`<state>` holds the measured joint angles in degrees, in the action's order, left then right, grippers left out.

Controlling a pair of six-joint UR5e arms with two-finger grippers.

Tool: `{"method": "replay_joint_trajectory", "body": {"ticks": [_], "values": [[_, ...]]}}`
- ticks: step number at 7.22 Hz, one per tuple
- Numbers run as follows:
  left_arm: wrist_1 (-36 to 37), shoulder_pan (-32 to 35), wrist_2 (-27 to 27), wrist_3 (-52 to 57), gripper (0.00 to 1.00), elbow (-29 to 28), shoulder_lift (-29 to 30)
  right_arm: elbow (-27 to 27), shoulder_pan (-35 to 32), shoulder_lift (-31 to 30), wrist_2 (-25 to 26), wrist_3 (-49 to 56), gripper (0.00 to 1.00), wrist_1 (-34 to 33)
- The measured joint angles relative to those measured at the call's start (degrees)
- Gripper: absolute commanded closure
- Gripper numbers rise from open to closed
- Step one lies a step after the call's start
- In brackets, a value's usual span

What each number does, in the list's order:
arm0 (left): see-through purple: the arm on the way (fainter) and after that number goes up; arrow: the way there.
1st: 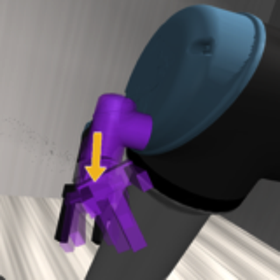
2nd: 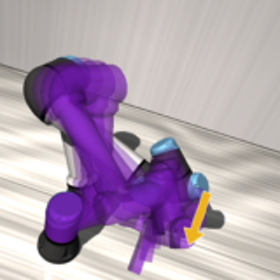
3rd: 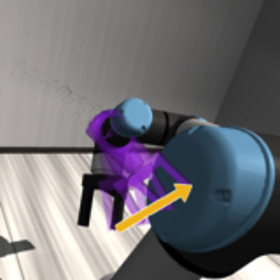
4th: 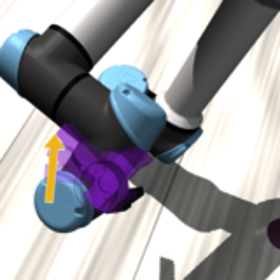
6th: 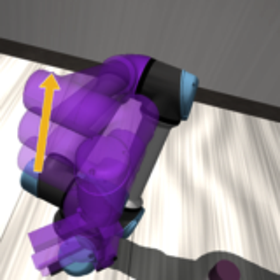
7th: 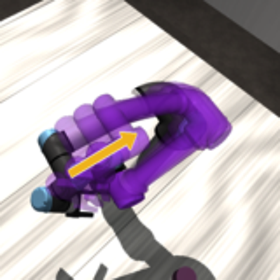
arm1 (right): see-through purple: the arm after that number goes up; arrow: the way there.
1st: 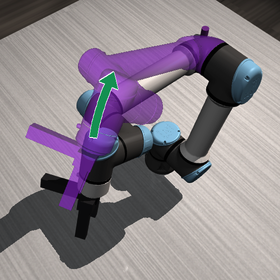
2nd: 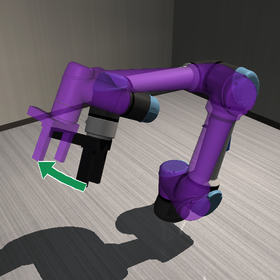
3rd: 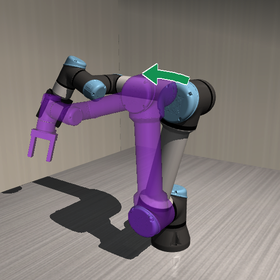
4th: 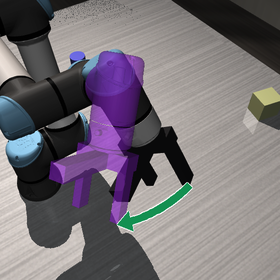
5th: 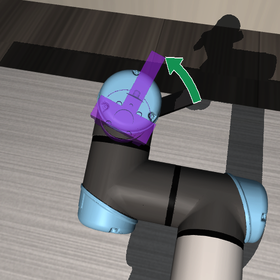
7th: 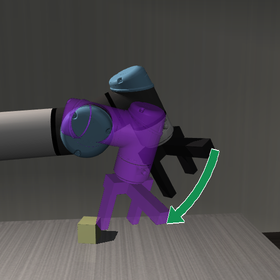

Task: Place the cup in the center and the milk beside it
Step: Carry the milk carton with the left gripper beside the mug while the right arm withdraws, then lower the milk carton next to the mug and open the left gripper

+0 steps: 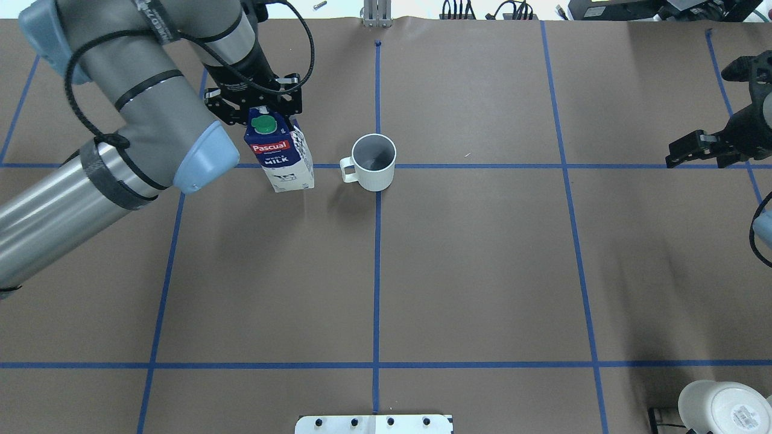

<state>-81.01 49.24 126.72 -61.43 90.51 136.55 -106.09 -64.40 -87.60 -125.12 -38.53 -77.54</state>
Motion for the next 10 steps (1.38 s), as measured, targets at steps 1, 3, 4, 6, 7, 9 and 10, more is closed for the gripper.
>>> {"method": "replay_joint_trajectory", "body": {"ticks": [1,3,4,6,7,9,10], "values": [[-1.6,-0.9,-0.6,-0.9,0.56,-2.4,1.5,-0.1,-0.2,-0.3,0.0,0.1,0.00,0.1],[-6.0,-1.7,-2.7,-1.6,0.56,-6.5,2.9,-0.5,-0.4,-0.5,0.0,0.2,0.00,0.0],[-7.0,-1.8,-3.4,-1.2,0.56,-7.3,3.2,-0.9,-0.4,-0.6,0.0,0.2,0.00,-0.1],[-7.9,-1.9,-3.8,0.2,0.50,-8.4,3.6,-1.4,-0.5,-0.7,0.0,0.2,0.00,-0.2],[-8.8,-2.0,-3.8,0.4,0.40,-9.3,3.6,-1.4,-0.5,-0.6,0.0,0.2,0.00,-0.2],[-10.2,-2.1,-3.8,0.6,0.02,-10.5,3.6,-1.5,-0.4,-0.5,0.0,0.1,0.00,-0.3],[-10.4,-2.1,-3.8,0.6,0.02,-10.6,3.6,-1.5,-0.4,-0.4,0.0,0.1,0.00,-0.3]]}}
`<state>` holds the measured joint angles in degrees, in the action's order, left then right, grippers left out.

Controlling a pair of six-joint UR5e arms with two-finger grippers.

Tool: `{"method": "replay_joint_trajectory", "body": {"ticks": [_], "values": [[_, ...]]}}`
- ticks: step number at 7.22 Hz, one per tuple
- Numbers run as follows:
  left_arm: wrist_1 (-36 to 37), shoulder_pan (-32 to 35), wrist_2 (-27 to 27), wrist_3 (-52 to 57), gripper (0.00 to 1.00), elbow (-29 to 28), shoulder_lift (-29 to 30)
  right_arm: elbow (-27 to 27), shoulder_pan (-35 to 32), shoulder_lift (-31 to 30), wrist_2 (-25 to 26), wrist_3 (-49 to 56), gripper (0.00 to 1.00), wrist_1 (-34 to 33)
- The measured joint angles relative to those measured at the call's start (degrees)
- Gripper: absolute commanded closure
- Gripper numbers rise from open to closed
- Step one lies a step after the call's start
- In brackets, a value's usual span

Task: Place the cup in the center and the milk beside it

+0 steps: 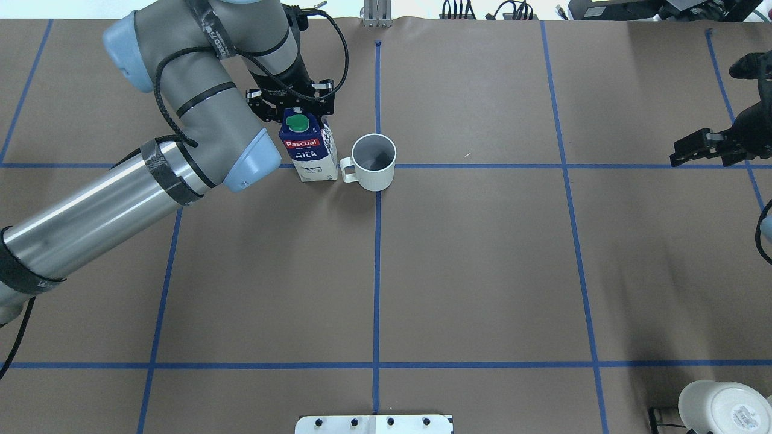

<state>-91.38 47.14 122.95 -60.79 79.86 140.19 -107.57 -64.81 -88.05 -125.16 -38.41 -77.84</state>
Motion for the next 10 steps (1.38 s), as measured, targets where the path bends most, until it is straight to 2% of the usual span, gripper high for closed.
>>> {"method": "replay_joint_trajectory", "body": {"ticks": [2,3,4,6,7,8,10], "values": [[0.3,0.1,0.2,0.0,0.02,0.6,0.0,-0.2,0.0,0.1,0.0,0.0,0.00,0.0],[0.6,0.9,0.4,0.0,0.02,2.5,-0.5,-0.3,0.0,0.2,0.0,0.0,0.00,0.0],[0.8,2.6,0.7,0.0,0.02,6.8,-2.6,-0.3,0.0,0.2,0.0,0.1,0.00,-0.1],[0.8,8.1,2.7,1.0,0.02,18.6,-11.4,-0.3,-0.2,0.2,0.0,0.0,0.00,-0.1],[0.8,12.2,4.5,5.5,0.02,23.7,-17.5,-0.3,-0.3,0.2,0.0,0.1,0.00,-0.1],[0.7,16.2,6.1,13.8,0.02,26.9,-24.6,-0.1,-0.6,0.1,-0.1,0.3,0.00,-0.2],[0.3,23.4,7.0,34.2,0.02,29.0,-37.4,0.5,-3.2,-0.9,-1.1,4.9,0.00,-0.8]]}}
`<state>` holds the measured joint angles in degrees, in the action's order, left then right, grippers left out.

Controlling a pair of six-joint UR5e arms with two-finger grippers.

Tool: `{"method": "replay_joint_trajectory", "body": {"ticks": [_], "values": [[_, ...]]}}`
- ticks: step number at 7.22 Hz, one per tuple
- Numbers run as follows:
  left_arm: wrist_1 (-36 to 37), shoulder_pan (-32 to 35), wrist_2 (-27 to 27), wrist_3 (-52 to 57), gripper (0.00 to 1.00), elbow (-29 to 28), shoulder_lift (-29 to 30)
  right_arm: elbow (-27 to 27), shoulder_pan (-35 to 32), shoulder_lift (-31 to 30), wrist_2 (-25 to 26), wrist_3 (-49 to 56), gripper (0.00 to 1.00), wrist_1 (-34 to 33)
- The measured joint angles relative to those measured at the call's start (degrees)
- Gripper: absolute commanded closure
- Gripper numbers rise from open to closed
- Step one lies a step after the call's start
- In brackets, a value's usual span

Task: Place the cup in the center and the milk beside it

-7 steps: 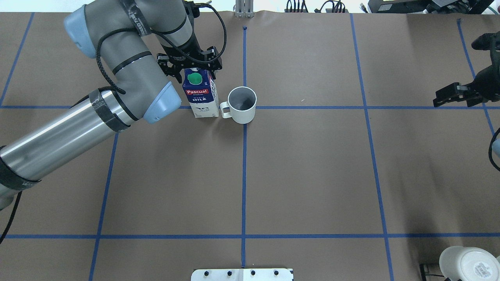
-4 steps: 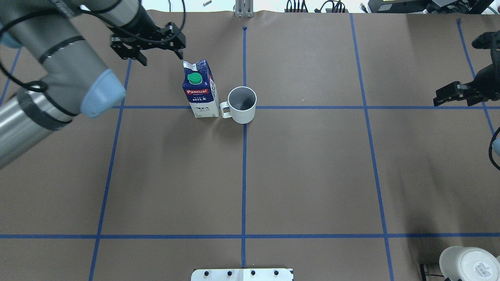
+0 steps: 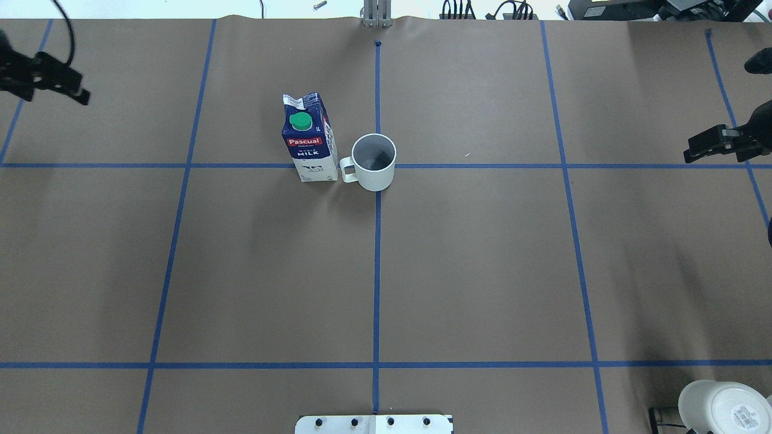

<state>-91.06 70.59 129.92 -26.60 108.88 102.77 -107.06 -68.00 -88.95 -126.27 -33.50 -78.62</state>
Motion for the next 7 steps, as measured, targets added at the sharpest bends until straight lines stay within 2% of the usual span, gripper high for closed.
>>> {"method": "replay_joint_trajectory", "body": {"ticks": [1,3,5,7], "values": [[-0.1,2.9,-0.1,8.8,0.02,0.0,-5.3,0.5,-2.6,-0.3,-1.6,4.6,0.00,-1.6],[-0.2,6.3,0.1,19.3,0.02,-1.4,-11.5,1.1,-7.1,-0.8,-4.3,12.7,0.00,-5.2],[-0.1,7.0,1.1,21.6,0.02,-2.2,-14.3,0.8,-9.9,-2.2,-8.0,15.1,0.00,-5.9],[-0.2,7.0,4.1,20.9,0.02,-2.6,-15.1,0.2,-10.8,-3.2,-9.0,15.4,0.00,-5.9]]}}
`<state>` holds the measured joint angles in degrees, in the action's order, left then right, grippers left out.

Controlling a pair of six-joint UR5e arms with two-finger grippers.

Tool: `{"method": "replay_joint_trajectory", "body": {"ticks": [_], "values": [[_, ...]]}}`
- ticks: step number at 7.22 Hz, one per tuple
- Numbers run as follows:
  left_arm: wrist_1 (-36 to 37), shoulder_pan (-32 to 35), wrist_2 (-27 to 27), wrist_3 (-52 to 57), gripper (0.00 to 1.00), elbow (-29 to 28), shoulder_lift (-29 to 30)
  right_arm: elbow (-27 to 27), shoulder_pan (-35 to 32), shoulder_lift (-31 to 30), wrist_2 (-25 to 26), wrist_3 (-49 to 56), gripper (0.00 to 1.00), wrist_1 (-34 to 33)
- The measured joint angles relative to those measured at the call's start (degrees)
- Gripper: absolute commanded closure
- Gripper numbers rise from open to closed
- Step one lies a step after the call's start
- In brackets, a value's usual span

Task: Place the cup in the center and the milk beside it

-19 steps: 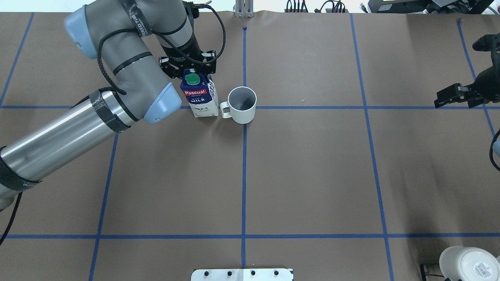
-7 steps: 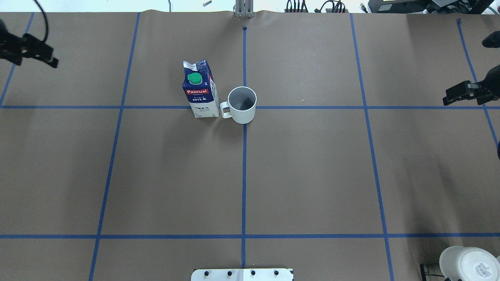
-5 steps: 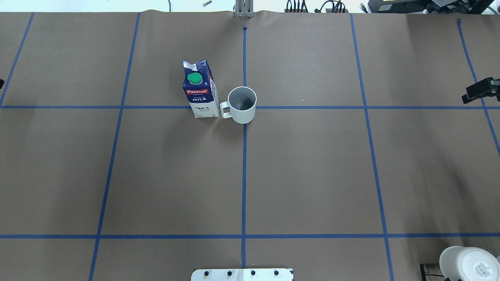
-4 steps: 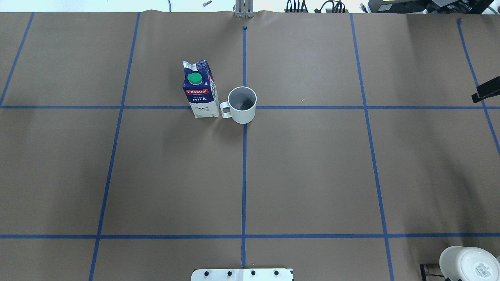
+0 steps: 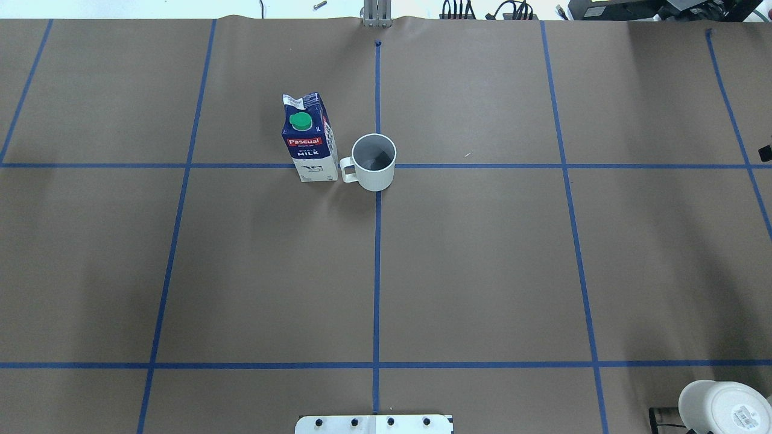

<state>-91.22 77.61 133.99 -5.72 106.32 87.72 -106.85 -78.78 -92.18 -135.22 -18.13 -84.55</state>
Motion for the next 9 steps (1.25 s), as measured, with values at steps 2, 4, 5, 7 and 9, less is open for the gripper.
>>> {"method": "replay_joint_trajectory", "body": {"ticks": [2,4,5,7,9], "values": [[-0.1,-0.1,0.8,-0.3,0.02,-0.4,-0.3,0.3,-0.1,0.0,-0.2,0.0,0.00,0.1],[-0.1,0.4,0.9,-0.5,0.02,-1.1,-0.5,0.8,0.1,0.1,0.0,0.1,0.00,0.1],[0.0,0.9,0.9,-0.5,0.02,-1.3,-0.6,0.8,0.5,0.1,0.3,0.2,0.00,0.1],[-0.1,1.8,0.9,-0.4,0.02,-1.6,-0.6,0.5,1.0,-0.4,0.8,0.3,0.00,0.0],[-0.1,2.5,0.7,-0.4,0.02,-2.8,-0.2,0.4,1.6,-0.9,0.9,0.7,0.00,-0.2]]}}
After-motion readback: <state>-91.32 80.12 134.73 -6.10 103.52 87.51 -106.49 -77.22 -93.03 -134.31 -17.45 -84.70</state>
